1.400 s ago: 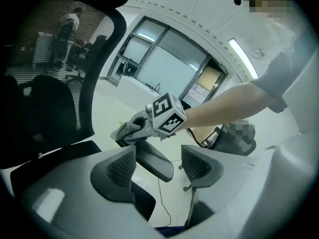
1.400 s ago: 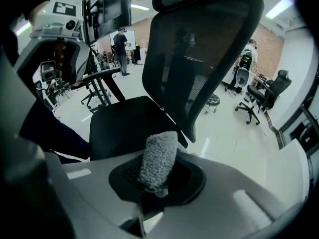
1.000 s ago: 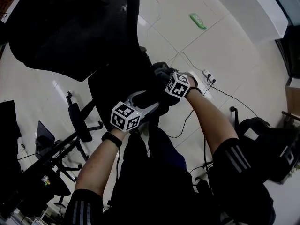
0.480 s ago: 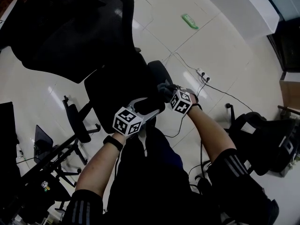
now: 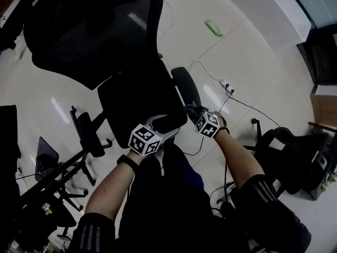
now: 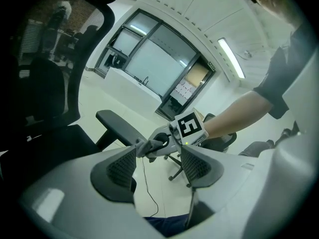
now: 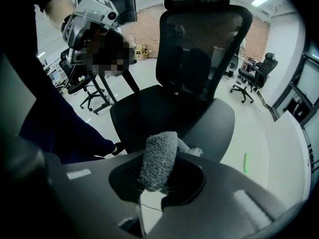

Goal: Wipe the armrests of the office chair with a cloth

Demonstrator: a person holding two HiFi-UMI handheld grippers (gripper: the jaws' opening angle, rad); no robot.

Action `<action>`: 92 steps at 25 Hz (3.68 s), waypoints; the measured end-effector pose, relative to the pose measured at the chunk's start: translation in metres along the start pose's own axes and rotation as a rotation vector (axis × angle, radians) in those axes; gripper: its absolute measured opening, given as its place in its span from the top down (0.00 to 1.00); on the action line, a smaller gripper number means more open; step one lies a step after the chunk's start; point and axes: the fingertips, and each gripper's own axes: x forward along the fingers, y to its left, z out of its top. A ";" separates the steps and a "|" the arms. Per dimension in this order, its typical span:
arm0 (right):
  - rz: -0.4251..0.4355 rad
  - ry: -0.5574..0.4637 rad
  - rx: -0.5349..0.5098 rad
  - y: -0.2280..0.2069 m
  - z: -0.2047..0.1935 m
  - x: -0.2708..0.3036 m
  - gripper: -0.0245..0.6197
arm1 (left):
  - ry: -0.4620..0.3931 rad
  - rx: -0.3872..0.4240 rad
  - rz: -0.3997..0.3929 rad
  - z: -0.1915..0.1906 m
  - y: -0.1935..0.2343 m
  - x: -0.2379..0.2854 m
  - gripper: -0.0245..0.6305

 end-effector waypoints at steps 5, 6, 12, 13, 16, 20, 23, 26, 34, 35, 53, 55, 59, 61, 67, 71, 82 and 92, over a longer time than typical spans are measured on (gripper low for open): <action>0.015 -0.043 0.050 0.014 0.022 -0.010 0.91 | -0.048 -0.011 0.020 0.002 0.003 -0.027 0.49; 0.011 -0.072 0.064 0.015 0.035 -0.013 0.91 | -0.066 -0.018 0.026 0.003 0.006 -0.034 0.49; 0.055 -0.197 -0.011 0.032 0.149 -0.001 0.91 | -0.171 -0.071 0.129 -0.004 0.041 -0.107 0.49; 0.067 -0.212 -0.035 0.037 0.170 0.004 0.91 | -0.190 -0.082 0.151 -0.006 0.048 -0.122 0.49; 0.106 -0.241 -0.101 0.050 0.231 0.022 0.91 | -0.246 -0.110 0.223 -0.015 0.072 -0.171 0.49; 0.154 -0.251 -0.182 0.069 0.303 0.049 0.90 | -0.314 -0.147 0.324 -0.029 0.103 -0.234 0.49; 0.184 -0.264 -0.249 0.086 0.354 0.065 0.91 | -0.371 -0.179 0.395 -0.038 0.125 -0.276 0.49; 0.221 -0.267 -0.317 0.107 0.397 0.084 0.90 | -0.426 -0.210 0.460 -0.048 0.146 -0.315 0.49; 0.296 -0.231 -0.436 0.164 0.470 0.136 0.90 | -0.518 -0.289 0.572 -0.083 0.177 -0.384 0.49; 0.295 -0.226 -0.440 0.168 0.476 0.142 0.90 | -0.523 -0.296 0.578 -0.088 0.178 -0.390 0.49; 0.282 -0.111 -0.527 0.225 0.474 0.189 0.90 | -0.570 -0.376 0.616 -0.161 0.168 -0.428 0.49; 0.296 -0.119 -0.532 0.236 0.470 0.186 0.90 | -0.576 -0.376 0.625 -0.163 0.166 -0.430 0.49; 0.350 -0.125 -0.576 0.267 0.454 0.179 0.90 | -0.580 -0.387 0.641 -0.172 0.156 -0.429 0.49; 0.377 -0.130 -0.623 0.284 0.443 0.174 0.90 | -0.582 -0.395 0.646 -0.176 0.148 -0.425 0.49; 0.427 -0.143 -0.731 0.313 0.414 0.162 0.90 | -0.607 -0.412 0.671 -0.182 0.128 -0.415 0.49; 0.460 -0.129 -0.810 0.332 0.389 0.152 0.90 | -0.618 -0.422 0.688 -0.191 0.115 -0.410 0.49; 0.509 -0.093 -0.889 0.353 0.334 0.127 0.90 | -0.638 -0.434 0.696 -0.200 0.078 -0.390 0.49; 0.508 -0.236 -0.705 0.332 0.338 0.065 0.90 | -0.661 -0.347 0.664 -0.161 0.051 -0.378 0.49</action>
